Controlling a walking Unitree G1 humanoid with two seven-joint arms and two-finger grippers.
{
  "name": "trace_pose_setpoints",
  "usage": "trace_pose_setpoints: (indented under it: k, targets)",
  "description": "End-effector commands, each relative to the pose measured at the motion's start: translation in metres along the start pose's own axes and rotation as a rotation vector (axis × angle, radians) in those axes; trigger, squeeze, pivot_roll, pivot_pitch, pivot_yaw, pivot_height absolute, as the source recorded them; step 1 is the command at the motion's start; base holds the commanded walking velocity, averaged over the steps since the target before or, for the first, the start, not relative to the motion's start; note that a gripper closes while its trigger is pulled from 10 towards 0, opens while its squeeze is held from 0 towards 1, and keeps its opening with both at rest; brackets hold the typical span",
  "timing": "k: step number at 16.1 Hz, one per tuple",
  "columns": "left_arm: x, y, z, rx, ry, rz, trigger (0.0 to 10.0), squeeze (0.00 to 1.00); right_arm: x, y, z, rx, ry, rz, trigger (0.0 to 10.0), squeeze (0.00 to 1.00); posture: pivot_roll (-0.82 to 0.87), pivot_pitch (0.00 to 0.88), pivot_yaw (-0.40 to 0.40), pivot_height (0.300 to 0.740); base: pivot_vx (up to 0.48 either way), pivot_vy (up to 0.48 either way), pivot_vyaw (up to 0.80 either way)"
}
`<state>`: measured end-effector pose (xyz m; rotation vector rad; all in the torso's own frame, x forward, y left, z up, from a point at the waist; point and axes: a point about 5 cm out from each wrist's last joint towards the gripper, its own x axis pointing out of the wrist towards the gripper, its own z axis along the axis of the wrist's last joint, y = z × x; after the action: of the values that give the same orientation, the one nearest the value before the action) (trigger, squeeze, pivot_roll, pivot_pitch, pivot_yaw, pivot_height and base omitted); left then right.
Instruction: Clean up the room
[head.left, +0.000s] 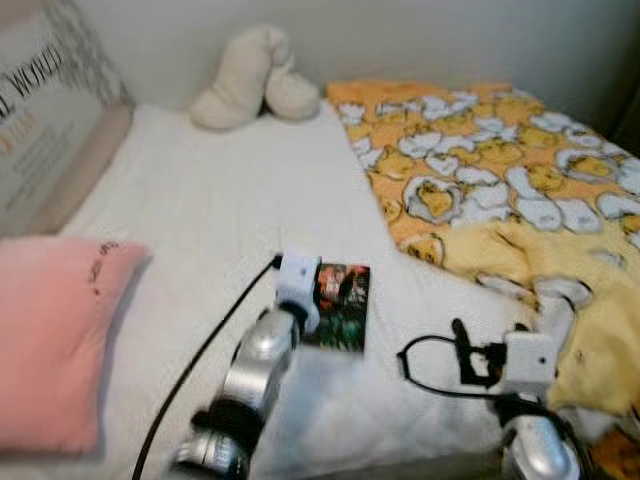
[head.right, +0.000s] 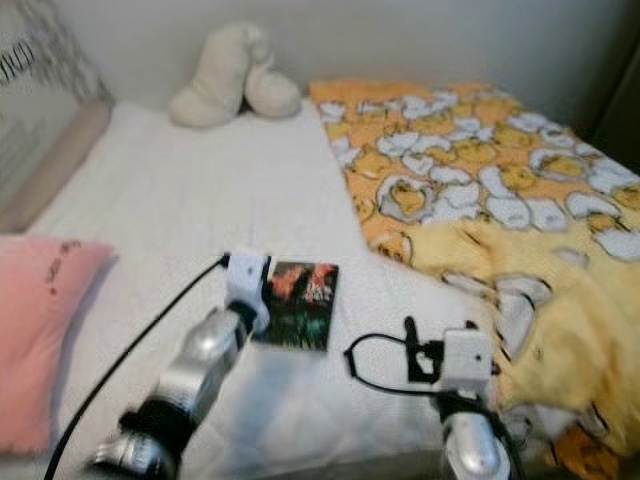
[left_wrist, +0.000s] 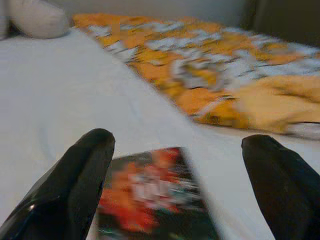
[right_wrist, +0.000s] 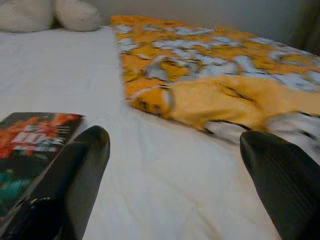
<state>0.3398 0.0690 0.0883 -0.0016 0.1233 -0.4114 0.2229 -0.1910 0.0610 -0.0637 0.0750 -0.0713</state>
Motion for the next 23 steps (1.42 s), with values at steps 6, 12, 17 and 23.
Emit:
trace_pose_setpoints:
  k: [6, 12, 17, 23]
  targets:
    - [-0.002, 0.06, -0.013, -0.069, 0.167, 0.309, 10.0, 0.0, -0.044, -0.003, 0.005, -0.056, 0.071, 0.159, 10.0, 0.0, -0.15, 0.139, -0.106, 0.74, 0.0, 0.0, 0.0]
    - [0.0, 0.047, -0.016, 0.023, 0.137, 0.254, 10.0, 0.0, -0.08, -0.002, 0.014, -0.08, 0.137, 0.238, 10.0, 0.0, -0.19, 0.251, -0.179, 0.74, 0.0, 0.0, 0.0]
    - [-0.004, 0.072, 0.0, 0.221, 0.079, 0.407, 10.0, 0.0, -0.092, 0.004, 0.01, -0.061, 0.181, 0.244, 10.0, 0.0, -0.17, 0.318, -0.158, 0.74, 0.0, 0.0, 0.0]
    - [-0.002, 0.073, 0.004, 0.118, 0.066, 0.398, 10.0, 0.0, -0.098, 0.002, 0.009, -0.062, 0.209, 0.227, 10.0, 0.0, -0.19, 0.34, -0.151, 0.74, 0.0, 0.0, 0.0]
